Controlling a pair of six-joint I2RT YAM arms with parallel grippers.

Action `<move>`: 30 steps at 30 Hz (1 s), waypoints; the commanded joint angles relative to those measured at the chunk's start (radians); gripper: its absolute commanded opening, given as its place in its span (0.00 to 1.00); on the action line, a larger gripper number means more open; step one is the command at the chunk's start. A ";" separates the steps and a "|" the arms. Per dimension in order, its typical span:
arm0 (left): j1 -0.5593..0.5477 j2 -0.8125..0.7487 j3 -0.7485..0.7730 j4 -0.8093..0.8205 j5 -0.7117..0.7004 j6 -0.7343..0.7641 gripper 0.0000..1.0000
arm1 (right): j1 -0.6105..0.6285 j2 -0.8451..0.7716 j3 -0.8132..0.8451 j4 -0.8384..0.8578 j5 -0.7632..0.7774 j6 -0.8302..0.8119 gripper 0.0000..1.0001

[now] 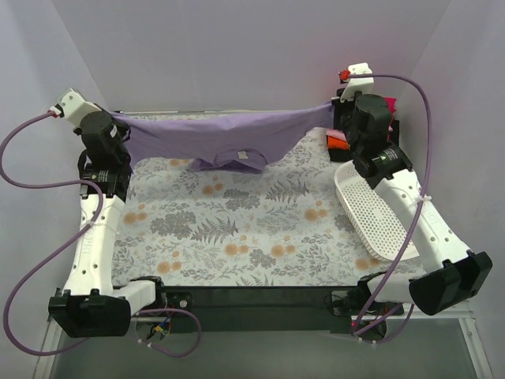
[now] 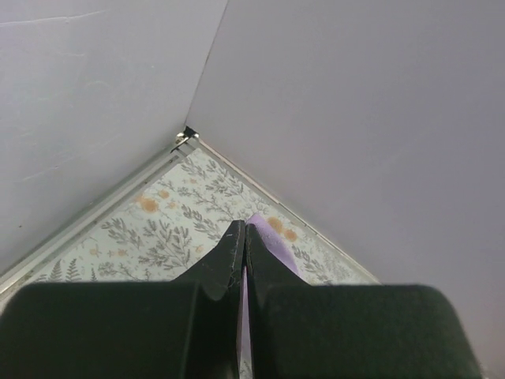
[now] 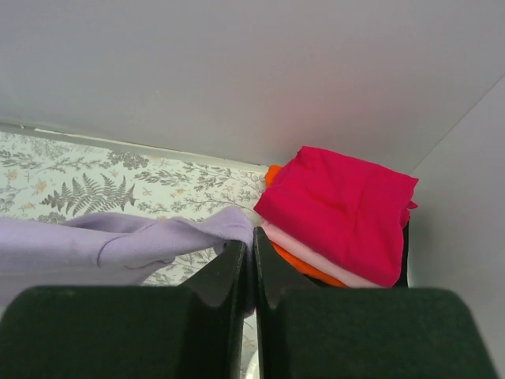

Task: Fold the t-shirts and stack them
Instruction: Flatten the tshirt out

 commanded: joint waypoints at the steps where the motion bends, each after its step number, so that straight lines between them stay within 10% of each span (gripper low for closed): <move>1: 0.016 -0.058 -0.009 -0.044 0.001 0.018 0.00 | -0.006 -0.014 0.009 0.000 0.005 -0.028 0.01; 7: 0.016 -0.092 -0.179 -0.042 0.222 -0.098 0.00 | -0.008 0.137 0.049 0.022 -0.064 0.011 0.01; 15: 0.036 0.110 -0.124 0.001 0.083 -0.062 0.00 | 0.034 -0.043 -0.140 0.009 -0.503 0.182 0.01; 18: -0.045 0.084 -0.129 0.071 0.138 -0.038 0.95 | 0.075 -0.088 -0.219 0.037 -0.519 0.222 0.01; 22: -0.431 -0.080 -0.301 0.310 0.139 0.068 0.96 | 0.109 -0.050 -0.219 0.057 -0.546 0.278 0.01; 30: -0.673 -0.143 -0.660 0.666 0.469 0.009 0.96 | 0.181 -0.014 -0.226 0.092 -0.503 0.311 0.01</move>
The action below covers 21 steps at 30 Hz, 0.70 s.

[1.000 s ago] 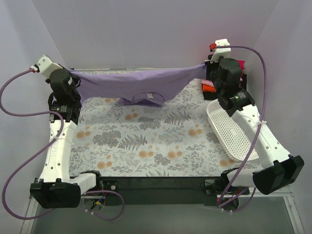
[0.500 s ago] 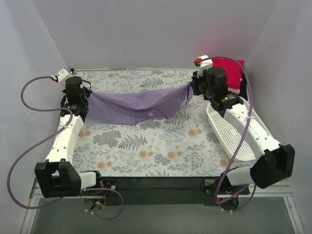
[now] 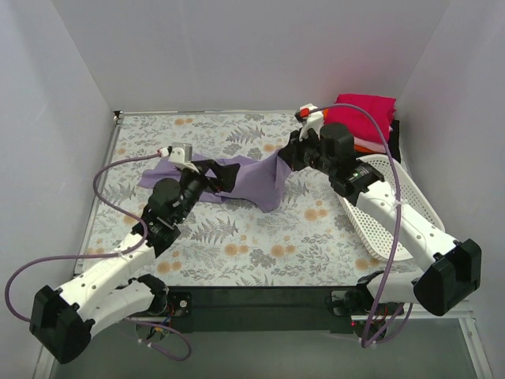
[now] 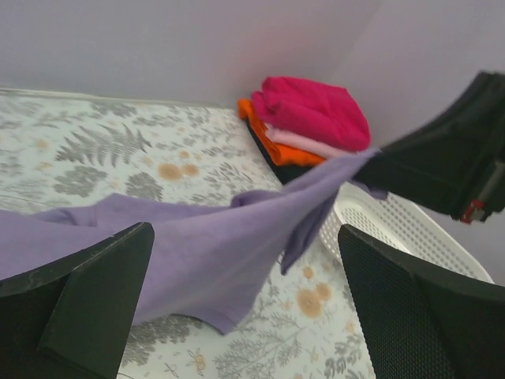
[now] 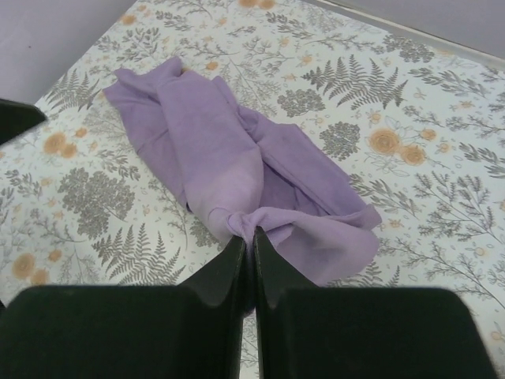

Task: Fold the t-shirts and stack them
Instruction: Flatten the tshirt out

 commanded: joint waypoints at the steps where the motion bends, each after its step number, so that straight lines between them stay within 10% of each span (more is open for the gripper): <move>1: -0.105 0.102 -0.063 0.193 0.088 0.007 0.96 | 0.031 -0.001 0.009 0.080 0.004 0.035 0.01; 21: -0.236 0.590 0.006 0.541 0.048 -0.090 0.78 | 0.091 0.011 -0.022 0.129 0.011 0.064 0.01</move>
